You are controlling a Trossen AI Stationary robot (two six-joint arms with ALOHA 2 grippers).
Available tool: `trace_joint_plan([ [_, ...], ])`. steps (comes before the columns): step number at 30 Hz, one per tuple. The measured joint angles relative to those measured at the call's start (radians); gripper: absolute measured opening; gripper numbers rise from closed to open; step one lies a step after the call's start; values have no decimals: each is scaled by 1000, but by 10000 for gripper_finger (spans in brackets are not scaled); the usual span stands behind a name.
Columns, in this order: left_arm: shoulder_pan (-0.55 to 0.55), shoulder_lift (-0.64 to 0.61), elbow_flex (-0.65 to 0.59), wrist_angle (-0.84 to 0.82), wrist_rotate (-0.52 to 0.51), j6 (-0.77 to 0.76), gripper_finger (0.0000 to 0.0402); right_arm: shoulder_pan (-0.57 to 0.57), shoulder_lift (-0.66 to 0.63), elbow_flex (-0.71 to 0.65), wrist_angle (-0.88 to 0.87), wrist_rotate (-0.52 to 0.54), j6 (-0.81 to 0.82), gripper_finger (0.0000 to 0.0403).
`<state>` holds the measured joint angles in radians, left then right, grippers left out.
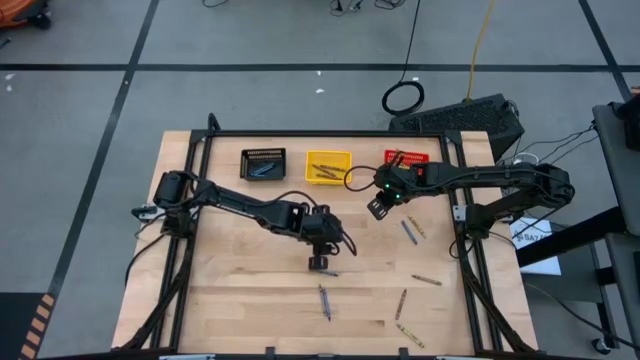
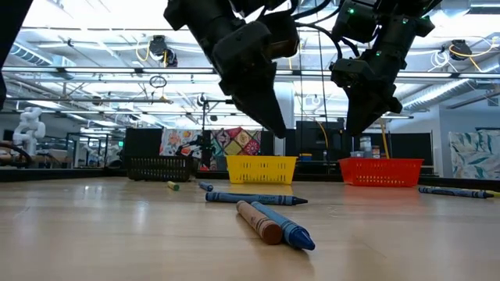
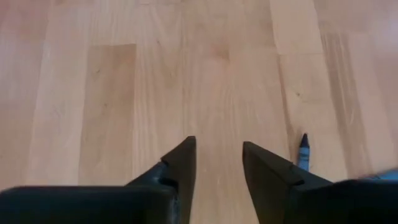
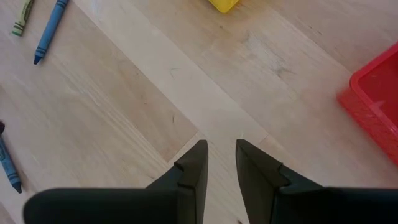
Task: Sort crayons
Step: Put the crayon into the black bin
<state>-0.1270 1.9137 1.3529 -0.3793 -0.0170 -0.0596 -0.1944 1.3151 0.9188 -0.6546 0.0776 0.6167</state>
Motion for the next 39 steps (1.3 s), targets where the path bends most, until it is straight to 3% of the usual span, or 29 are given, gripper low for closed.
trace_joint_plan([
  [27, -149, 0, 0, -200, 49, 93, 145, 0, 0, 0, 3, 29, -1, 71],
  [39, -159, 11, 0, -194, 22, 119, 145, 0, 0, 0, 173, 27, -19, 71],
])
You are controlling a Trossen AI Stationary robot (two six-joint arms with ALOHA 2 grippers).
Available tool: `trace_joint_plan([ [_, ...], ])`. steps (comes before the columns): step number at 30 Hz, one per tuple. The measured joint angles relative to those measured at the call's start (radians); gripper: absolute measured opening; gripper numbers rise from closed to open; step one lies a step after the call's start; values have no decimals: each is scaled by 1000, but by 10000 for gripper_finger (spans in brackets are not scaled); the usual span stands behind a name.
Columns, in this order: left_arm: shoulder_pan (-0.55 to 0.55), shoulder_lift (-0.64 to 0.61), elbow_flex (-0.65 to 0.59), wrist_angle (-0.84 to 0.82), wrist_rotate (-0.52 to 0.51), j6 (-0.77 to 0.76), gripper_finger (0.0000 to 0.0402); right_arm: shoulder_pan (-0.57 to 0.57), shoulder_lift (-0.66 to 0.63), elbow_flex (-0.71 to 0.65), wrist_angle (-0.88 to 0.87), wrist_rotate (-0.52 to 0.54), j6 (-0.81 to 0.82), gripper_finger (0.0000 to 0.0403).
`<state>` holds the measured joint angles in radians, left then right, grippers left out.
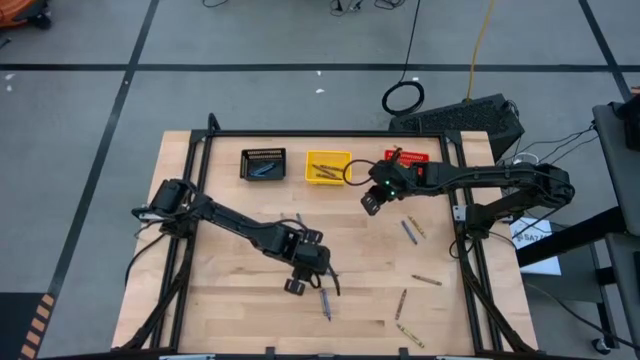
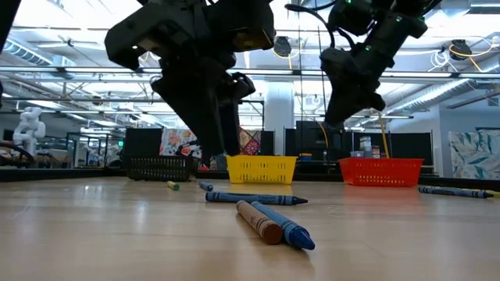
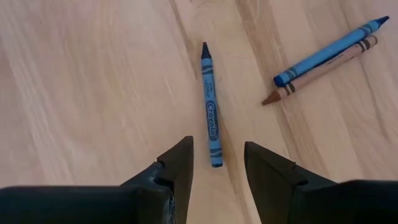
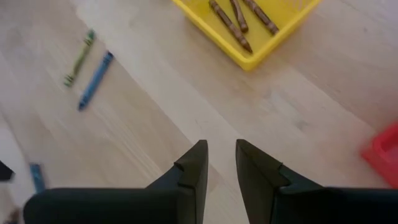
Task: Sort crayons
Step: Put the crayon into the black bin
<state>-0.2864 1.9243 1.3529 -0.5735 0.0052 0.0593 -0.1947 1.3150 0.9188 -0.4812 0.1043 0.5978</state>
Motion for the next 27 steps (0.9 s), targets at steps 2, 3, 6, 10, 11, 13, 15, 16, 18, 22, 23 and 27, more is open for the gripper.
trace_joint_plan([
  [2, 6, 0, 0, 14, 0, 0, 145, 0, 0, 0, 15, 0, 2, 71],
  [3, 11, 0, 0, 25, 0, 0, 145, 0, 0, 0, 16, 0, -15, 71],
  [6, 21, 17, 1, 35, -3, 0, 145, 0, 0, 0, 13, -7, -69, 71],
  [10, 18, 43, 0, 38, -4, 0, 145, 0, 0, 0, 13, -31, -92, 71],
  [11, 16, 45, 0, 38, -2, -1, 145, 0, 0, 0, 13, -31, -92, 71],
  [13, 10, 49, 0, 40, 10, -1, 145, 0, 0, 0, 14, -31, -94, 70],
  [15, 5, 49, 0, 43, 13, -1, 145, 0, 0, 0, 13, -31, -90, 70],
  [16, 4, 49, 0, 44, 13, -1, 145, 0, 0, 0, 14, -31, -87, 70],
  [18, 3, 51, 0, 43, 13, -1, 145, 0, 0, 0, 13, -31, -87, 70],
  [22, 3, 73, 0, 38, 18, -1, 145, 0, 0, 0, 13, -31, -77, 70],
  [23, 4, 81, 0, 40, 18, -1, 145, 0, 0, 0, 13, -31, -69, 70],
  [27, 5, 94, -1, 41, 18, -2, 145, 0, 0, 0, 13, -31, -62, 70],
])
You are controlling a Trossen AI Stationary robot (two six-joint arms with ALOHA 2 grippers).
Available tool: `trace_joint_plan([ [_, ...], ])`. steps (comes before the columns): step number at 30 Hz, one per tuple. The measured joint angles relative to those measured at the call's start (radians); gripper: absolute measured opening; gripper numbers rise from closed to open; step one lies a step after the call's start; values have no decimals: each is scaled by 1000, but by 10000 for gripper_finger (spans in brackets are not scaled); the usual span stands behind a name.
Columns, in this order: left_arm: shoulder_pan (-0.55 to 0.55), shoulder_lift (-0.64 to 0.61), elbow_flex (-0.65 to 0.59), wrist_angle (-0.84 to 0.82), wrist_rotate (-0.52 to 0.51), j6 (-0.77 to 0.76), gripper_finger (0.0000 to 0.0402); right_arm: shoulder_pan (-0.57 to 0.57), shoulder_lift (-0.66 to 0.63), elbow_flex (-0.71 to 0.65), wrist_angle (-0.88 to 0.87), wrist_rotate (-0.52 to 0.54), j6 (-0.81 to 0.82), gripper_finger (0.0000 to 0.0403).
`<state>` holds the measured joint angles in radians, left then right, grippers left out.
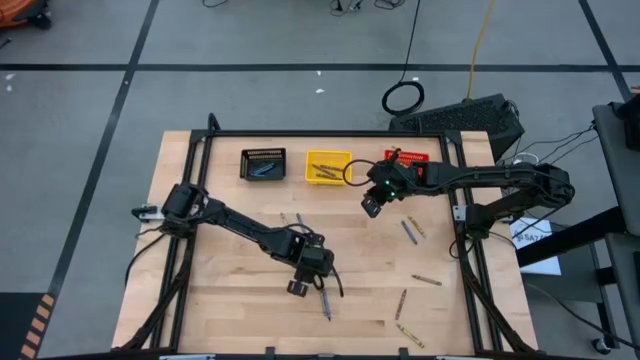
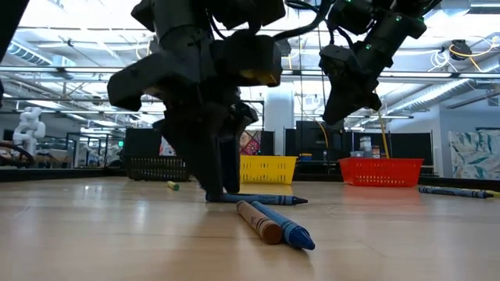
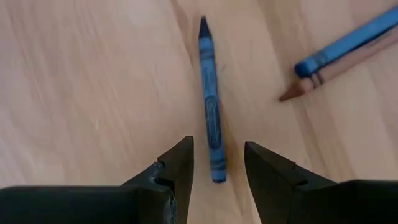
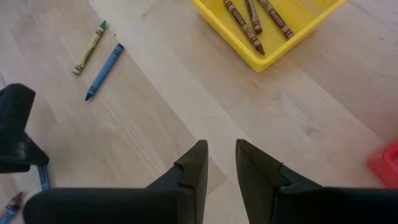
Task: Sort crayons
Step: Put the crayon into the black bin
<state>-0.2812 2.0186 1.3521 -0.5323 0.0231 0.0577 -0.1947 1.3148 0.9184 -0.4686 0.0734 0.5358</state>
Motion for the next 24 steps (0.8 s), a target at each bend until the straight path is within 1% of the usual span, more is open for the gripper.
trace_joint_plan([
  [7, 14, 22, 2, 6, 3, -26, 144, 0, 0, 0, -4, 0, -1, 70],
  [9, 14, 22, 2, 4, 3, -26, 137, 0, 0, 0, -3, 0, -2, 70],
  [13, 13, 22, 2, 3, 3, -26, 100, 0, 0, 0, -4, 0, -5, 70],
  [19, 14, 22, 2, 2, 35, -26, 18, 0, 0, 0, -4, 0, -6, 70],
  [21, 14, 22, 2, 2, 35, -26, 8, 0, 0, 0, -4, 0, -6, 70],
  [24, 14, 22, 2, 1, 36, -25, 10, 0, 0, 0, -4, 0, -6, 70],
])
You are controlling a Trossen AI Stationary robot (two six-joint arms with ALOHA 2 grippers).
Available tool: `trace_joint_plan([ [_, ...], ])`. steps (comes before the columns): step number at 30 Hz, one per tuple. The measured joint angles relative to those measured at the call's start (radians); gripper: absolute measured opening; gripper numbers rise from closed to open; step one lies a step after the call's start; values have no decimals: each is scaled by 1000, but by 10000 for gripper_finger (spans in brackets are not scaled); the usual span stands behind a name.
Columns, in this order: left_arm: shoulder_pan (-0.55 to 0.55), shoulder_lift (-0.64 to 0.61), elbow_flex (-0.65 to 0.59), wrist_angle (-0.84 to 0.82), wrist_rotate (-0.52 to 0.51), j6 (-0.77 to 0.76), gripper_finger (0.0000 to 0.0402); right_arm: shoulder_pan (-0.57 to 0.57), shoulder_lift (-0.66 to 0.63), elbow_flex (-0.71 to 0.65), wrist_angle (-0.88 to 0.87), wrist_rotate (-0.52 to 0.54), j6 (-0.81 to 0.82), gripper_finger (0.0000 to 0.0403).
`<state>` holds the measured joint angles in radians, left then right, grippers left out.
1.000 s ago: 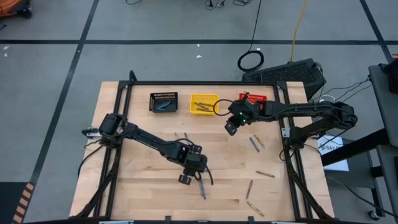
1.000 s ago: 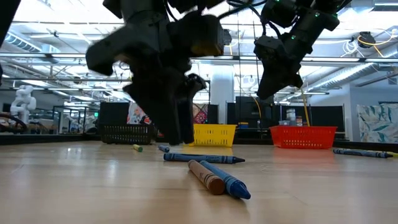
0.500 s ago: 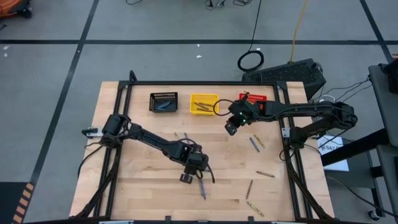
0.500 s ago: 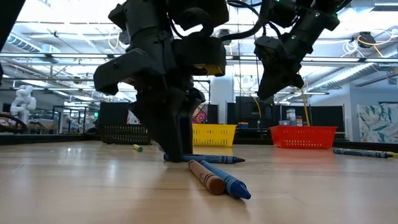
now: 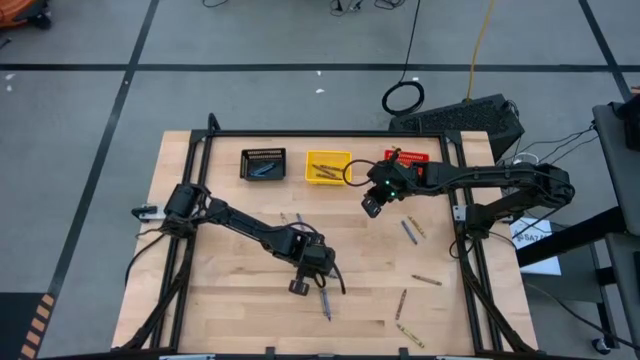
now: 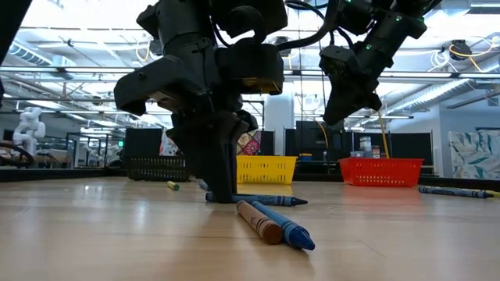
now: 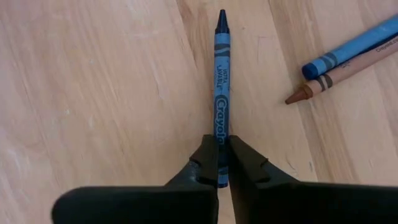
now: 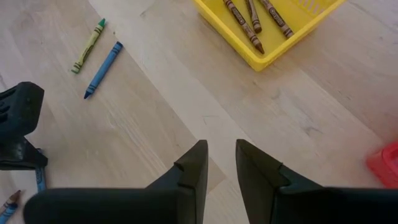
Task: Sort crayons
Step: Put the crayon into the black bin
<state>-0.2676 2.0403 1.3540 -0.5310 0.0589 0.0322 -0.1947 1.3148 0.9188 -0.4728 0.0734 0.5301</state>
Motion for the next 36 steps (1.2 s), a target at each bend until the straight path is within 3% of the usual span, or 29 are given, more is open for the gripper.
trace_joint_plan([
  [23, 32, -28, -2, -60, 0, 0, 2, 0, 0, 0, -2, 3, -20, 70],
  [36, 32, -28, -2, -66, 65, 0, 0, 0, 0, 0, -3, 3, -20, 70],
])
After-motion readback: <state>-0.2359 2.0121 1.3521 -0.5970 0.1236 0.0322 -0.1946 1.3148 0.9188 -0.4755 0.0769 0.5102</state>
